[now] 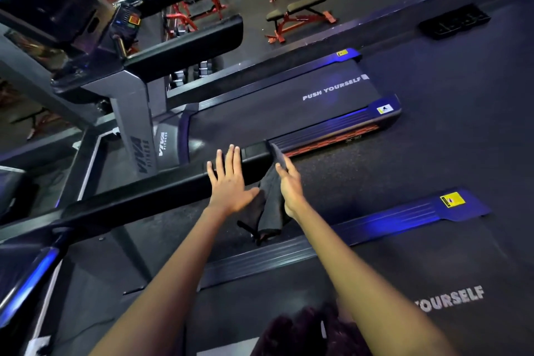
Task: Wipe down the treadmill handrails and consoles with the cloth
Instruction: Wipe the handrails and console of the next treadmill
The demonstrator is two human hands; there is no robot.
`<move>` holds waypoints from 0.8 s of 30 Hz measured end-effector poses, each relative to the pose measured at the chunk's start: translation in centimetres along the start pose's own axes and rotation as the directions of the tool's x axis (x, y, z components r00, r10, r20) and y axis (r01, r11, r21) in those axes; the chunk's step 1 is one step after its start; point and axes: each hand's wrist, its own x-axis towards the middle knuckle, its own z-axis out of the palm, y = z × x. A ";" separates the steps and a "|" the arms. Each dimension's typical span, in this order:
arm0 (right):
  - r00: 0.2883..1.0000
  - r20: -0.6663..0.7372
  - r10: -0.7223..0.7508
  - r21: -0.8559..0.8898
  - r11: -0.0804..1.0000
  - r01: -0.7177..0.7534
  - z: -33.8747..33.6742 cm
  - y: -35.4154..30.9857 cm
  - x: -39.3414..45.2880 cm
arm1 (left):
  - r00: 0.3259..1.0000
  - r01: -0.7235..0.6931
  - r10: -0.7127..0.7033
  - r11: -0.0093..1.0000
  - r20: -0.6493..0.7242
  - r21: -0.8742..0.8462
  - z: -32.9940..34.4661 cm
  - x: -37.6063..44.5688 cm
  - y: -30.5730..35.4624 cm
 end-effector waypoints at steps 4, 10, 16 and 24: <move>0.997 0.013 -0.077 0.022 0.997 0.077 -0.2 -0.9 0.4 | 1.000 0.018 -0.018 1.000 0.008 0.007 0.0 0.1 0.5; 0.992 0.049 0.118 0.092 0.988 -0.122 -0.1 2.0 0.7 | 0.998 0.040 -0.039 0.999 0.051 -0.012 -0.3 0.4 0.5; 0.992 0.050 0.117 0.116 0.986 -0.122 -0.2 0.2 0.9 | 0.993 0.056 -0.051 0.998 0.102 -0.039 -0.9 0.4 0.5; 0.991 0.061 0.118 0.111 0.986 -0.124 -0.8 0.7 0.9 | 0.991 0.069 -0.060 0.996 0.120 -0.065 -1.0 0.4 0.6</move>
